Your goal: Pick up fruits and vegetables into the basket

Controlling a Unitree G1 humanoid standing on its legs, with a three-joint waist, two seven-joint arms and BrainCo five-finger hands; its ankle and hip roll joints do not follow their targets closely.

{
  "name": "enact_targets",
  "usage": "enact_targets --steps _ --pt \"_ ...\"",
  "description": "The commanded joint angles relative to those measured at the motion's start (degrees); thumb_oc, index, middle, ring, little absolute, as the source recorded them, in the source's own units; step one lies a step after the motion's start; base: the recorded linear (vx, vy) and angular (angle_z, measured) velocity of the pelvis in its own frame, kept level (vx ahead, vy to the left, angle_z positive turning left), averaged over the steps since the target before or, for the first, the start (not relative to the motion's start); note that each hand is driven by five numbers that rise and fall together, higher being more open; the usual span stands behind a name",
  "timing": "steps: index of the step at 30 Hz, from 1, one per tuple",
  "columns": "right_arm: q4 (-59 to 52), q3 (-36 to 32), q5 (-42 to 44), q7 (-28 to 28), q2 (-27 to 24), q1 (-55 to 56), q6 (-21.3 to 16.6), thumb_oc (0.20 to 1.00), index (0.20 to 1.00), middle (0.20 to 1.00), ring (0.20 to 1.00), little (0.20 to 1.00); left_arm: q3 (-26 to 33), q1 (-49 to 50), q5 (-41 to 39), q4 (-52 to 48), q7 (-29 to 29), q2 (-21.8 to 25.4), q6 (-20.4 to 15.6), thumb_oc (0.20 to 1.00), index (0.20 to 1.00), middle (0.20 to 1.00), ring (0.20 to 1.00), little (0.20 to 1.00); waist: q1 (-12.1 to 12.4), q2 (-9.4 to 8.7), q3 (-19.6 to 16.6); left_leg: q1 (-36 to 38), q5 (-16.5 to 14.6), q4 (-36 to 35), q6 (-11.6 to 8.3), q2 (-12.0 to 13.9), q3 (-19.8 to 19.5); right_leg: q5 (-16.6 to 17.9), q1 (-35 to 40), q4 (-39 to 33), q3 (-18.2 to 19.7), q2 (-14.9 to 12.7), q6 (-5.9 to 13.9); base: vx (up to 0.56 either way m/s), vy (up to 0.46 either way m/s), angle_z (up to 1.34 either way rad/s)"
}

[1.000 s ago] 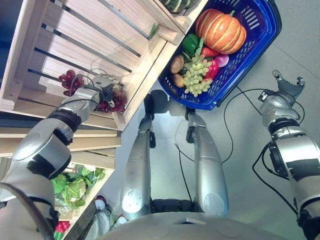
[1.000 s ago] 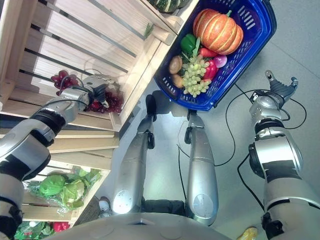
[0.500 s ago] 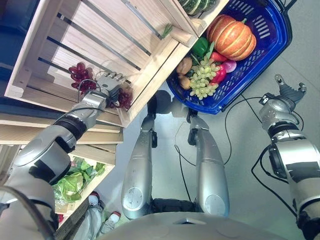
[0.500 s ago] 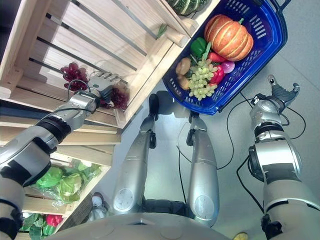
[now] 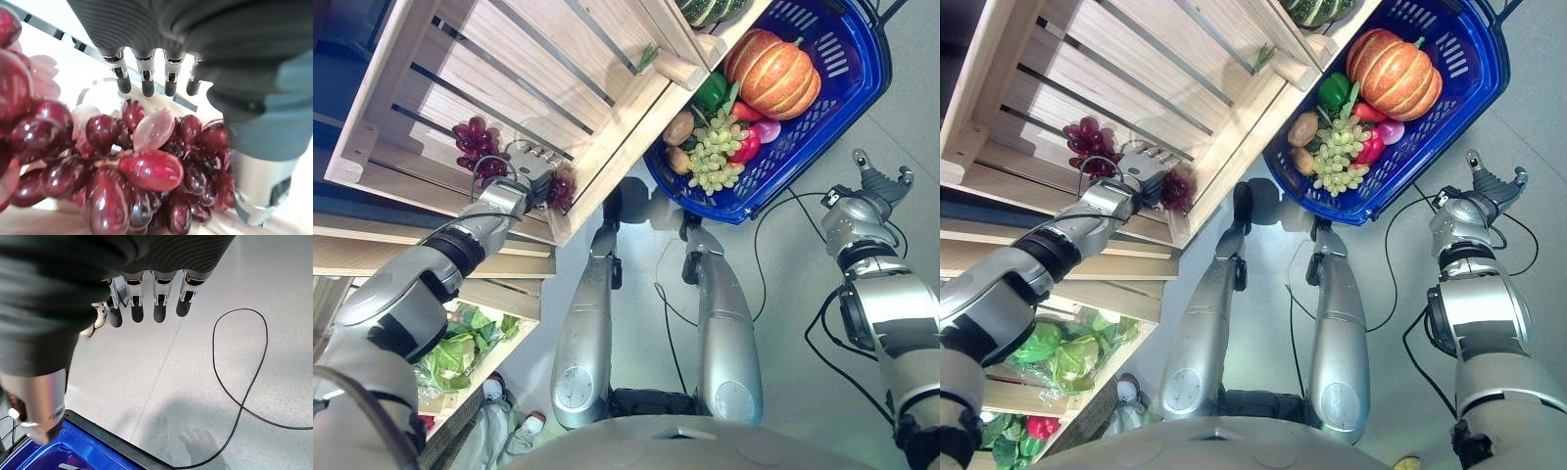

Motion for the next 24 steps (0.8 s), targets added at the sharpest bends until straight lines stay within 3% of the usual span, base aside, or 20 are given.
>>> enact_targets --steps 1,6,12,24 --pt "0.35 -2.77 2.52 -0.5 -0.69 4.29 -2.53 1.0 1.0 1.0 1.0 1.0 1.2 2.49 -1.49 -3.88 0.11 2.99 1.54 1.0 1.0 1.0 1.0 1.0 1.52 -0.85 -2.37 1.17 -7.35 4.35 1.54 -4.17 2.57 2.54 4.42 -4.43 0.43 1.4 6.9 0.0 0.0 0.0" --pt "0.92 -2.88 2.61 0.23 -1.0 4.01 -2.3 1.0 1.0 1.0 1.0 1.0 0.96 2.2 0.61 -3.55 0.58 3.4 1.59 1.0 1.0 1.0 1.0 1.0 1.56 -0.97 -2.37 1.13 -7.28 4.3 1.48 -4.26 2.46 2.67 4.46 -4.52 0.22 1.42 7.06 0.0 0.0 0.0" --pt "1.24 -1.92 2.97 0.1 -0.75 4.11 -2.15 1.0 1.0 1.0 1.0 1.0 0.93 2.57 3.08 2.16 -4.52 2.48 2.62 1.0 1.0 1.0 1.0 1.0 1.02 -1.37 -2.37 1.43 -7.85 4.61 1.3 -3.89 2.91 2.22 4.41 -4.18 0.92 1.69 7.02 0.0 0.0 0.0" --pt "0.41 -1.25 2.06 0.6 -1.74 3.71 -1.56 1.0 1.0 1.0 1.0 1.0 2.74 5.77 -0.38 10.96 -6.45 -0.28 -0.56 1.0 1.0 1.0 1.0 1.0 0.01 -1.01 -2.37 0.88 -7.58 5.21 1.37 -3.6 3.49 2.07 3.59 -3.62 1.84 1.97 6.55 0.0 0.031 -0.03"
